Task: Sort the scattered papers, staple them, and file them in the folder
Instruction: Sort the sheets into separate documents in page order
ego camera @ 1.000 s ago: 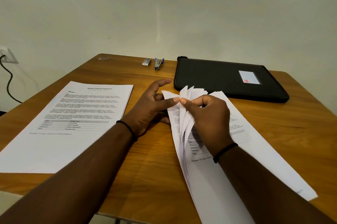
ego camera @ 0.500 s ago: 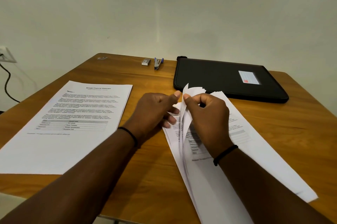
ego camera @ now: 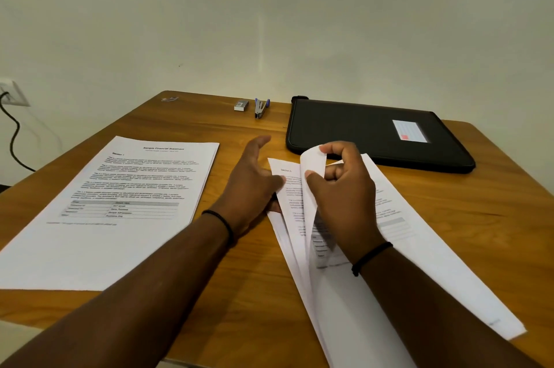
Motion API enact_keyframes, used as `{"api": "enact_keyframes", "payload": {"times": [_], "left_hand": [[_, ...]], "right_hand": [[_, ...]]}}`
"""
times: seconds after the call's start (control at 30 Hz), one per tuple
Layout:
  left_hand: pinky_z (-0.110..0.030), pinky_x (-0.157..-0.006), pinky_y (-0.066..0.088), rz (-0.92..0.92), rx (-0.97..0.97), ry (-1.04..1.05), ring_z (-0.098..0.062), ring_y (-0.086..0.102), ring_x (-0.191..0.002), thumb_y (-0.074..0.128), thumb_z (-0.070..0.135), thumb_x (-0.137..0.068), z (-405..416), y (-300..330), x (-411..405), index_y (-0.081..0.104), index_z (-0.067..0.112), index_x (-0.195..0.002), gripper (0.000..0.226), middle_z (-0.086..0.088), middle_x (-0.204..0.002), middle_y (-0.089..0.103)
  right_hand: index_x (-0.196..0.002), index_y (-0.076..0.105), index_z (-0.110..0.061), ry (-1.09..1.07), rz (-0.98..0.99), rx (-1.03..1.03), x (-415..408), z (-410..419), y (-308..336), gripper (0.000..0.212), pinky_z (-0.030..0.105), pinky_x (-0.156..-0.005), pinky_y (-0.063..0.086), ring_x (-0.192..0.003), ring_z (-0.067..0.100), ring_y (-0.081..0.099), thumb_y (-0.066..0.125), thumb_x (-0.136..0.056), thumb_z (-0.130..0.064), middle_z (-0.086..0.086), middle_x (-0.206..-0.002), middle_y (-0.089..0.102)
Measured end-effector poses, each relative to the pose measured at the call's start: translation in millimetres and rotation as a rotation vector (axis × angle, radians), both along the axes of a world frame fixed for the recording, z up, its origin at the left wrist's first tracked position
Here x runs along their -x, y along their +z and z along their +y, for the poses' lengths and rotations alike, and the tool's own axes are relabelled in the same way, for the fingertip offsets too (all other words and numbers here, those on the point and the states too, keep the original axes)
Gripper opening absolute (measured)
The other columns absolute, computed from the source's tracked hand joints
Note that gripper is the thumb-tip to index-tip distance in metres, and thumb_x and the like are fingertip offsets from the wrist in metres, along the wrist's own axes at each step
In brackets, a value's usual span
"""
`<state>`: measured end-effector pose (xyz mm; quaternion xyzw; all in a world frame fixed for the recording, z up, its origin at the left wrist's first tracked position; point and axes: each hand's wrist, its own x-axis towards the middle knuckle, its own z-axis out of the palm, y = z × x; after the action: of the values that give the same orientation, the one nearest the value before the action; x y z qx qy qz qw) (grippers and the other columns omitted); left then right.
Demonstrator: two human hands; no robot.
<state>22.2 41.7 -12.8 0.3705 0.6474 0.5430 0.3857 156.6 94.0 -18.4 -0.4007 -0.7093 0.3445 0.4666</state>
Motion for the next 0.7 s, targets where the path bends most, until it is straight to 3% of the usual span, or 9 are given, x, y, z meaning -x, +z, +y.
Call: {"api": "enact_keyframes", "payload": {"times": [0.07, 0.13, 0.23, 0.3, 0.4, 0.47, 0.6, 0.67, 0.7], "left_hand": [[-0.037, -0.066, 0.063, 0.113, -0.047, 0.002, -0.02, 0.075, -0.082, 0.061, 0.009, -0.095, 0.2, -1.9, -1.9, 0.047, 0.03, -0.127, 0.04, -0.007, -0.098, 0.073], [-0.033, -0.062, 0.062, 0.114, -0.094, -0.026, -0.018, 0.075, -0.077, 0.063, 0.022, -0.094, -1.2, -2.8, -3.4, 0.061, 0.016, -0.111, 0.018, -0.003, -0.09, 0.074], [-0.037, -0.066, 0.062, 0.078, -0.091, -0.059, -0.02, 0.075, -0.075, 0.065, 0.036, -0.089, -2.3, -1.4, -3.4, 0.068, 0.008, -0.1, 0.03, 0.0, -0.083, 0.075], [-0.04, -0.072, 0.063, 0.061, -0.068, -0.074, -0.022, 0.076, -0.077, 0.064, 0.036, -0.09, -2.5, -1.1, -2.5, 0.068, 0.007, -0.1, 0.031, -0.002, -0.086, 0.075], [-0.036, -0.07, 0.063, -0.005, -0.048, -0.067, -0.02, 0.076, -0.083, 0.062, 0.017, -0.095, -2.9, -1.3, -0.8, 0.065, 0.01, -0.104, 0.012, -0.007, -0.099, 0.075], [-0.038, -0.071, 0.063, -0.017, -0.021, -0.025, -0.02, 0.075, -0.087, 0.061, 0.008, -0.095, -3.1, 0.1, -1.0, 0.058, 0.018, -0.118, 0.026, -0.007, -0.11, 0.073], [-0.047, -0.077, 0.062, -0.051, -0.004, 0.026, -0.025, 0.074, -0.09, 0.064, 0.003, -0.092, -0.5, 2.4, -2.7, 0.034, 0.03, -0.144, 0.066, -0.01, -0.12, 0.068], [-0.044, -0.072, 0.063, -0.137, 0.004, 0.019, -0.027, 0.075, -0.085, 0.064, 0.007, -0.093, -2.1, 4.5, -3.8, 0.029, 0.027, -0.147, 0.068, -0.011, -0.111, 0.072], [-0.04, -0.068, 0.063, -0.18, 0.014, -0.01, -0.027, 0.076, -0.082, 0.063, 0.011, -0.094, -3.2, 5.9, -5.3, 0.035, 0.02, -0.143, 0.057, -0.01, -0.102, 0.074]], "right_hand": [[-0.112, 0.05, -0.032, 0.002, 0.024, 0.007, 0.7, 0.0, -0.6, 0.037, 0.009, -0.05, 0.048, -0.064, 0.001, 0.066, 0.075, -0.086, -0.025, -0.016, -0.077, 0.061], [-0.113, 0.053, -0.028, 0.005, 0.064, 0.017, 1.4, 0.1, -1.7, 0.035, 0.011, -0.052, 0.05, -0.064, 0.001, 0.067, 0.075, -0.085, -0.03, -0.008, -0.074, 0.065], [-0.113, 0.053, -0.028, 0.014, 0.115, 0.066, 2.3, 0.6, -1.8, 0.032, 0.016, -0.055, 0.055, -0.065, 0.006, 0.07, 0.072, -0.087, -0.031, -0.005, -0.077, 0.069], [-0.111, 0.051, -0.03, 0.017, 0.129, 0.085, 2.1, 1.5, -1.1, 0.03, 0.012, -0.051, 0.051, -0.064, 0.0, 0.069, 0.07, -0.089, -0.029, -0.007, -0.077, 0.068], [-0.111, 0.048, -0.033, -0.014, 0.092, 0.072, 1.5, 3.1, -2.7, 0.033, 0.01, -0.05, 0.049, -0.064, 0.003, 0.068, 0.071, -0.089, -0.024, -0.007, -0.076, 0.066], [-0.111, 0.047, -0.033, -0.045, 0.05, 0.036, 2.3, 2.6, -3.8, 0.034, 0.013, -0.054, 0.05, -0.065, 0.011, 0.067, 0.071, -0.09, -0.022, -0.005, -0.077, 0.064], [-0.119, 0.046, -0.028, -0.089, 0.002, -0.02, 4.5, 1.2, -2.6, 0.041, 0.014, -0.06, 0.05, -0.069, 0.01, 0.066, 0.072, -0.089, -0.02, -0.006, -0.079, 0.063], [-0.124, 0.047, -0.026, -0.1, -0.014, -0.02, 4.0, 1.4, -1.2, 0.046, 0.01, -0.058, 0.047, -0.066, 0.008, 0.065, 0.074, -0.087, -0.02, -0.008, -0.075, 0.062], [-0.126, 0.047, -0.026, -0.104, -0.018, -0.004, 3.6, 1.3, 0.5, 0.047, 0.008, -0.054, 0.045, -0.063, 0.005, 0.064, 0.073, -0.088, -0.022, -0.011, -0.073, 0.061]]}}
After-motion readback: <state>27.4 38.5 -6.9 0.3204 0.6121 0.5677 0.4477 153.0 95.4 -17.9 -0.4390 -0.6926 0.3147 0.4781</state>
